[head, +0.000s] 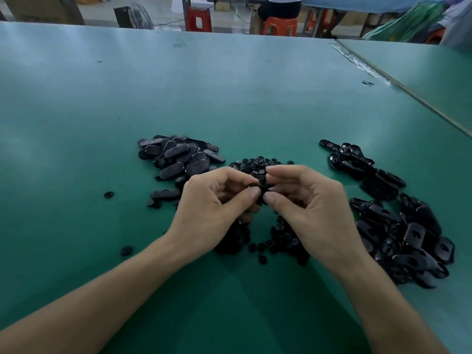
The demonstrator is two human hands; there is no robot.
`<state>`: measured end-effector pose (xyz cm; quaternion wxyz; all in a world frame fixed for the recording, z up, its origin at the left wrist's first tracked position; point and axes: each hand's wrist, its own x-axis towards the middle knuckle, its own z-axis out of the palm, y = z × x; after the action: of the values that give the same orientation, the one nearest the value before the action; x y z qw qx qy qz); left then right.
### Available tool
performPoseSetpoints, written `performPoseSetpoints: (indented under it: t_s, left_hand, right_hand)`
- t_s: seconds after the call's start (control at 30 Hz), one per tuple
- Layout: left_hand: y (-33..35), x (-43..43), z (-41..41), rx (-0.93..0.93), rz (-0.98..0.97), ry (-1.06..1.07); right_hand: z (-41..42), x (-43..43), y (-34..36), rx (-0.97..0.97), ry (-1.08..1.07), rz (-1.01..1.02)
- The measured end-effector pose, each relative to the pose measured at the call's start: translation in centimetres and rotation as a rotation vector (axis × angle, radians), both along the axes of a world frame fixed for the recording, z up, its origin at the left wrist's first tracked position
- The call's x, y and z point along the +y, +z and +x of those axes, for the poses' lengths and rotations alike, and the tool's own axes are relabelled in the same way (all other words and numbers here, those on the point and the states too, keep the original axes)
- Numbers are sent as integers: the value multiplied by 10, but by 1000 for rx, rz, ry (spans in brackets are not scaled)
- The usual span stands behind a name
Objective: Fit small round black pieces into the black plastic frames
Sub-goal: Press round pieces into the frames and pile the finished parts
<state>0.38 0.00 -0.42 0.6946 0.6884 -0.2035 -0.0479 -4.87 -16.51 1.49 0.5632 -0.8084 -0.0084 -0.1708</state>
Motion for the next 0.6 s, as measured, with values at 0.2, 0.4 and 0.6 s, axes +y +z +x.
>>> performPoseSetpoints:
  t_s: [0.2, 0.4, 0.6]
  left_hand:
    - [3, 0, 2, 58, -73, 1]
    - [2, 1, 0, 28, -72, -23]
    - [1, 2, 2, 26, -52, -55]
  right_hand:
    - [1, -2, -2, 36, -8, -51]
    - [2, -3, -4, 5, -6, 27]
    - [2, 0, -5, 26, 13, 43]
